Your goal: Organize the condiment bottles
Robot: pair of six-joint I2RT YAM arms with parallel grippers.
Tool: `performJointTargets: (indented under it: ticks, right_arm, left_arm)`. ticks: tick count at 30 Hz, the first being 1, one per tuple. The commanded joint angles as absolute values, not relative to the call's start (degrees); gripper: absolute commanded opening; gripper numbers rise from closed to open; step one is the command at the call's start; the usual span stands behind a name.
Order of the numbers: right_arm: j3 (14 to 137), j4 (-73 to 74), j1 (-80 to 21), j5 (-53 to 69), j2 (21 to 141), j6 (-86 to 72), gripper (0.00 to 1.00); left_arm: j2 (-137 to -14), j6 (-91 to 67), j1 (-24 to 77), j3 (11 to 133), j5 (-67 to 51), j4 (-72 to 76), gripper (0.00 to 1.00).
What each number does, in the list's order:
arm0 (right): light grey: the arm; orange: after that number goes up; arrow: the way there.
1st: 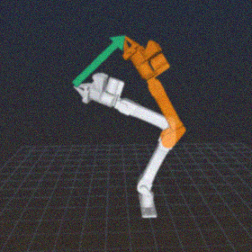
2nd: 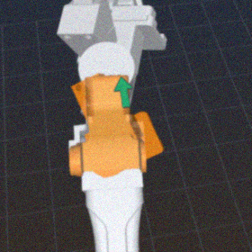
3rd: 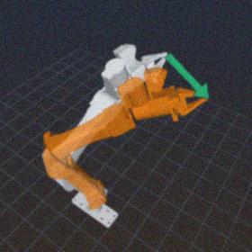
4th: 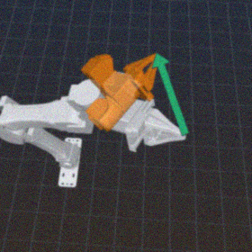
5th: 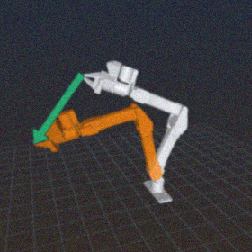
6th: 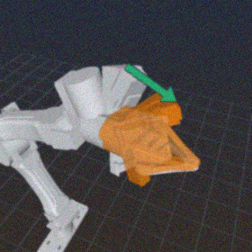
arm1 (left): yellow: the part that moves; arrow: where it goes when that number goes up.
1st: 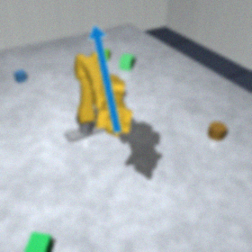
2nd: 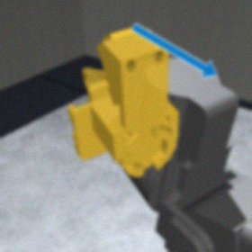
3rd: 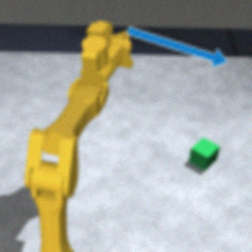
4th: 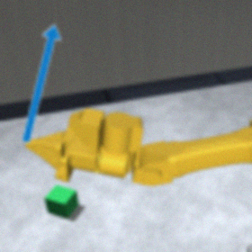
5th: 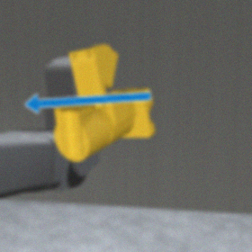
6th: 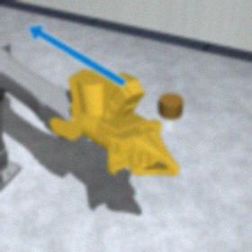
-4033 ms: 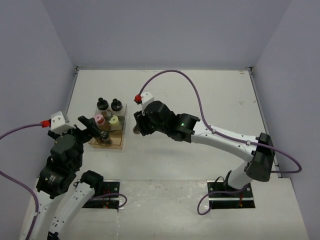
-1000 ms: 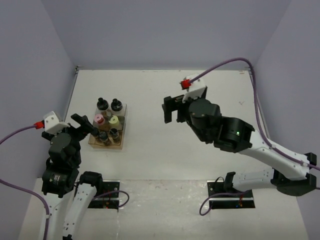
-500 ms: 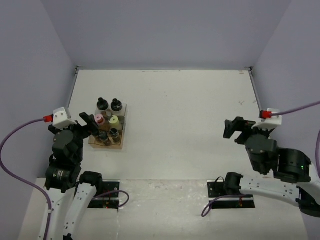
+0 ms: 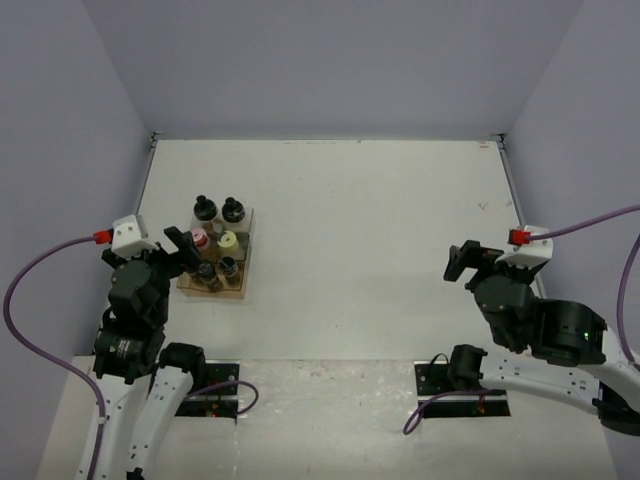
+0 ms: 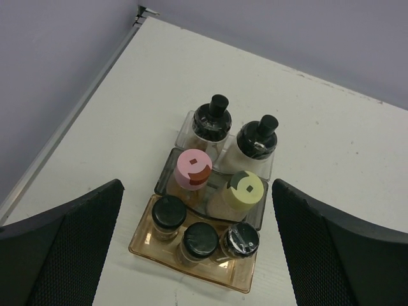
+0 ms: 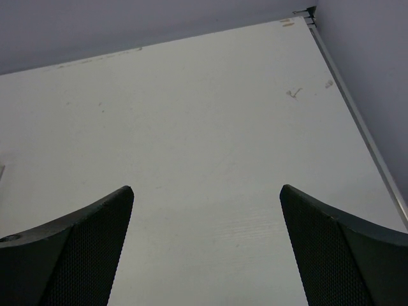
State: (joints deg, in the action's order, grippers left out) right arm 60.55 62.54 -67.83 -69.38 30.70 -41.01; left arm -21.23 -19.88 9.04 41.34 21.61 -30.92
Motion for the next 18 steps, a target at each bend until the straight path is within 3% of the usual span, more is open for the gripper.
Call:
performJointTargets:
  ticks: [1,18]
  right_arm:
    - [59.8,62.0,-68.1,-70.8,31.7,-44.1,0.99]
    - [57.8,61.9,-68.0,-68.7,30.1,-47.8,0.99]
  left_arm:
    - [-20.8,-18.6,9.8,41.1,21.0,-28.9,1.0]
    - [-21.0,-19.4,10.1,41.2,22.2,-29.3,1.0]
